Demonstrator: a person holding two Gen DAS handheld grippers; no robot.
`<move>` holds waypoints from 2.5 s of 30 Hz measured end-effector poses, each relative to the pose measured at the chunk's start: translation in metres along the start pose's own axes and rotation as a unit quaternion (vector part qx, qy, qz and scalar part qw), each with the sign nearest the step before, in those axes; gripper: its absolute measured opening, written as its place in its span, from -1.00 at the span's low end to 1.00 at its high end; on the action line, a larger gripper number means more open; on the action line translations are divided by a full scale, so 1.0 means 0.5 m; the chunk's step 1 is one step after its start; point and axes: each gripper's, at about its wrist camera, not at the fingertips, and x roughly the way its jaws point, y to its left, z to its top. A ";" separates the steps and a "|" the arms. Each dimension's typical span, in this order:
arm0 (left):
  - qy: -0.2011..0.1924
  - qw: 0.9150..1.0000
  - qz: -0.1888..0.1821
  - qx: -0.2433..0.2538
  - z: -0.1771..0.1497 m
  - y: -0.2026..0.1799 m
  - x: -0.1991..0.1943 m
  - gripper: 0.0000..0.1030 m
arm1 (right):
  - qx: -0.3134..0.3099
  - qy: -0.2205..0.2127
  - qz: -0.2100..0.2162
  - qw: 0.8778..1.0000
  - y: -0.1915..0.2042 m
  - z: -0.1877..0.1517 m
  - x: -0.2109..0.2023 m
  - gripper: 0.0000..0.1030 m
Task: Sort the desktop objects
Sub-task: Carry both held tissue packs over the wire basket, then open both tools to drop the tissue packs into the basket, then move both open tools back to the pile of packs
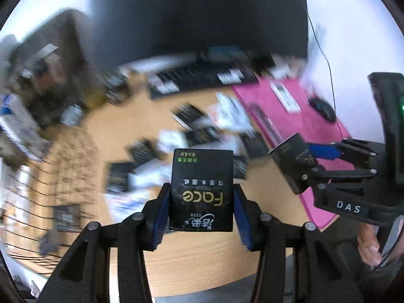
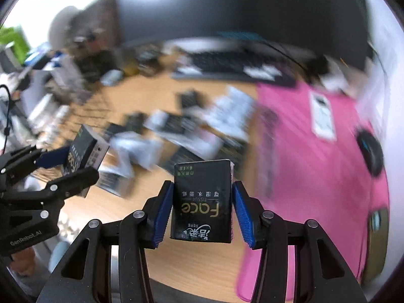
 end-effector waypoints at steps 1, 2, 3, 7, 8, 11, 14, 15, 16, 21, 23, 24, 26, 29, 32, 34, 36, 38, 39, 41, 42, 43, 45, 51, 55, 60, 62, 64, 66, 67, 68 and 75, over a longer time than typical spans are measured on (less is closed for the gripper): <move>-0.013 1.000 0.017 -0.014 0.001 0.031 -0.027 0.01 | -0.016 -0.007 0.022 1.000 0.034 0.021 -0.006 -0.08; -0.026 0.998 0.039 -0.033 0.000 0.072 -0.054 0.01 | -0.034 -0.012 0.041 0.999 0.073 0.040 -0.010 -0.08; -0.033 0.996 0.061 -0.050 -0.004 0.115 -0.076 0.01 | -0.052 -0.015 0.056 0.997 0.112 0.056 -0.010 -0.08; -0.030 0.986 0.123 -0.106 -0.033 0.261 -0.115 0.01 | -0.135 -0.025 0.107 0.985 0.297 0.115 0.008 -0.08; -0.023 0.983 0.138 -0.119 -0.043 0.297 -0.115 0.01 | -0.149 -0.026 0.114 0.982 0.336 0.124 0.017 -0.08; -0.003 0.975 0.171 -0.140 -0.079 0.379 -0.103 0.02 | -0.185 -0.012 0.135 0.973 0.454 0.150 0.065 -0.08; 0.022 0.970 0.179 -0.161 -0.116 0.444 -0.079 0.02 | -0.209 0.009 0.141 0.968 0.539 0.159 0.122 -0.07; 0.031 0.970 0.175 -0.167 -0.124 0.461 -0.069 0.02 | -0.214 0.016 0.139 0.967 0.561 0.159 0.140 -0.08; 0.037 0.970 0.171 -0.169 -0.129 0.474 -0.058 0.02 | -0.220 0.024 0.135 0.966 0.583 0.158 0.163 -0.08; 0.047 0.965 0.174 -0.190 -0.160 0.517 -0.046 0.02 | -0.239 0.040 0.117 0.963 0.627 0.149 0.219 -0.07; 0.046 0.965 0.167 -0.196 -0.167 0.526 -0.047 0.02 | -0.243 0.041 0.113 0.962 0.635 0.149 0.230 -0.08; 0.046 0.965 0.166 -0.199 -0.169 0.529 -0.048 0.02 | -0.243 0.043 0.114 0.962 0.638 0.149 0.235 -0.07; 0.047 0.964 0.166 -0.203 -0.174 0.535 -0.045 0.02 | -0.240 0.041 0.118 0.963 0.640 0.151 0.238 -0.06; 0.043 0.963 0.167 -0.207 -0.175 0.538 -0.049 0.33 | -0.236 0.035 0.125 0.963 0.638 0.152 0.235 0.00; 0.037 0.963 0.172 -0.204 -0.172 0.532 -0.060 0.39 | -0.227 0.029 0.132 0.964 0.629 0.158 0.226 0.08; 0.034 0.964 0.169 -0.201 -0.168 0.525 -0.068 0.39 | -0.222 0.026 0.134 0.965 0.617 0.160 0.214 0.08; 0.028 0.966 0.168 -0.196 -0.159 0.506 -0.080 0.39 | -0.215 0.021 0.136 0.967 0.594 0.160 0.189 0.08; 0.021 0.969 0.165 -0.185 -0.147 0.479 -0.093 0.39 | -0.210 0.011 0.136 0.968 0.567 0.158 0.160 0.08; 0.016 0.971 0.161 -0.177 -0.139 0.459 -0.101 0.39 | -0.206 0.001 0.131 0.970 0.544 0.156 0.138 0.08; 0.005 0.975 0.152 -0.161 -0.121 0.419 -0.114 0.39 | -0.203 -0.014 0.117 0.972 0.506 0.150 0.106 0.09; -0.002 0.978 0.145 -0.149 -0.110 0.394 -0.121 0.39 | -0.202 -0.020 0.106 0.973 0.483 0.147 0.091 0.09; -0.007 0.981 0.139 -0.138 -0.101 0.372 -0.125 0.39 | -0.198 -0.026 0.091 0.976 0.453 0.144 0.075 0.09; -0.017 0.987 0.119 -0.107 -0.078 0.314 -0.130 0.40 | -0.186 -0.033 0.071 0.980 0.398 0.140 0.052 0.10; -0.007 0.998 0.064 -0.029 -0.025 0.145 -0.072 0.44 | -0.116 -0.026 0.013 0.993 0.206 0.112 0.019 0.11; 0.031 0.999 0.043 0.004 -0.015 0.066 0.020 0.44 | -0.076 -0.006 -0.020 0.997 0.096 0.072 0.043 0.11; 0.066 0.997 0.034 0.011 -0.030 0.019 0.094 0.44 | -0.001 0.032 -0.036 0.999 -0.041 0.036 0.106 0.11; 0.079 0.996 0.038 0.019 -0.036 0.003 0.116 0.44 | 0.021 0.041 -0.038 0.998 -0.076 0.029 0.128 0.11; 0.089 0.995 0.046 0.022 -0.041 -0.004 0.131 0.44 | 0.038 0.050 -0.046 0.997 -0.097 0.026 0.153 0.11; 0.099 0.993 0.062 0.015 -0.049 0.004 0.147 0.44 | 0.046 0.054 -0.049 0.996 -0.106 0.029 0.176 0.11; 0.105 0.992 0.067 0.012 -0.052 0.009 0.155 0.44 | 0.048 0.056 -0.049 0.996 -0.109 0.032 0.187 0.11; 0.113 0.991 0.071 0.008 -0.056 0.017 0.166 0.44 | 0.049 0.058 -0.057 0.996 -0.111 0.035 0.199 0.11; 0.143 0.986 0.083 -0.010 -0.071 0.054 0.220 0.44 | 0.048 0.069 -0.064 0.994 -0.099 0.051 0.245 0.11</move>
